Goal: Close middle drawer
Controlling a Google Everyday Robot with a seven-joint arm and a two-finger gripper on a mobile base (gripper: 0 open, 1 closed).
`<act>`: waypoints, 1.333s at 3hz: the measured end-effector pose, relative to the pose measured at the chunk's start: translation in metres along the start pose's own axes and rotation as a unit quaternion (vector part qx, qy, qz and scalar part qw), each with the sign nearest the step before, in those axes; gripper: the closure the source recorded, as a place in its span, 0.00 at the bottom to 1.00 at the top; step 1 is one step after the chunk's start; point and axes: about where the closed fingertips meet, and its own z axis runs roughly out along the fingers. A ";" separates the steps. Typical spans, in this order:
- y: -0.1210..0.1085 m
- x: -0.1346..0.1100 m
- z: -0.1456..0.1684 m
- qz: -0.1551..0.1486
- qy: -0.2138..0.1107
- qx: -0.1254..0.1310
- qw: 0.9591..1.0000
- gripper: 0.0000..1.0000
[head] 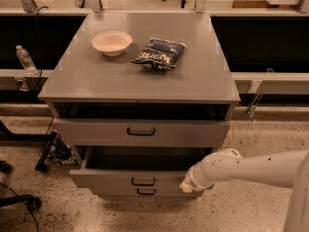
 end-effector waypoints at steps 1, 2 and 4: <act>-0.012 -0.015 0.005 -0.016 -0.015 0.015 1.000 1.00; -0.027 -0.035 0.006 -0.034 -0.032 0.034 0.998 1.00; -0.038 -0.056 0.001 -0.051 -0.050 0.051 0.996 1.00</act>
Offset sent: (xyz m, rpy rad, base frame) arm 0.0785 0.0126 0.0122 -0.0241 -0.1998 0.0520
